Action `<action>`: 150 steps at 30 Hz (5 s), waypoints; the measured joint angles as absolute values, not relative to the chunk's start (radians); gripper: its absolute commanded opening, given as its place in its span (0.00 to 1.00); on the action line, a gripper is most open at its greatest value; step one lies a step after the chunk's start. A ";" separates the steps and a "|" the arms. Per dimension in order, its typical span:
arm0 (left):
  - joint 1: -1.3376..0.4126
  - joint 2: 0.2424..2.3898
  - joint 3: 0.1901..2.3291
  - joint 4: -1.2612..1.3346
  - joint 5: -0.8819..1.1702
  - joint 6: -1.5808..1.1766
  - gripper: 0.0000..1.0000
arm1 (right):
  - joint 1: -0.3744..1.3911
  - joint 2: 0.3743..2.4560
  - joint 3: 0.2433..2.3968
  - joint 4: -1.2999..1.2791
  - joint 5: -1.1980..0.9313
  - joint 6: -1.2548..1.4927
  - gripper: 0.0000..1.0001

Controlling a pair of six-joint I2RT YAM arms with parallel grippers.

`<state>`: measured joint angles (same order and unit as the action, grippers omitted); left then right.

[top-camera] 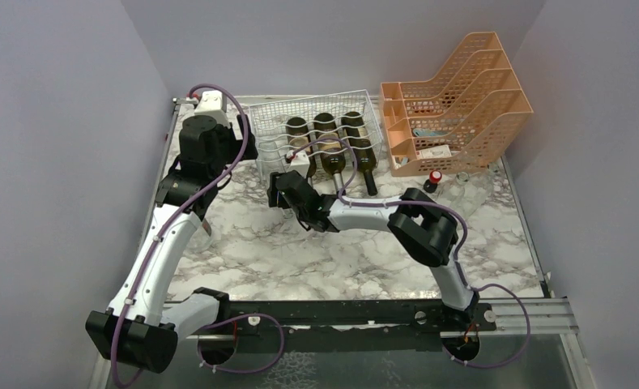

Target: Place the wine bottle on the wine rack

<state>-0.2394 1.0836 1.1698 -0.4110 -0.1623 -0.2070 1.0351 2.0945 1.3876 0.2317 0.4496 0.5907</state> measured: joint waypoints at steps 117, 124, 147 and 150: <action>-0.239 0.990 1.041 -0.254 0.180 -0.229 0.96 | 0.600 1.627 1.010 -0.353 0.263 0.282 0.25; -0.239 0.990 1.041 -0.254 0.180 -0.228 0.96 | 0.564 1.715 1.065 -0.328 0.244 0.275 0.25; -0.239 0.989 1.042 -0.257 0.197 -0.228 0.96 | 0.548 1.354 1.069 -0.376 0.278 0.305 0.57; -0.239 0.989 1.042 -0.257 0.210 -0.228 0.96 | 0.548 1.231 1.069 -0.393 0.354 0.310 0.63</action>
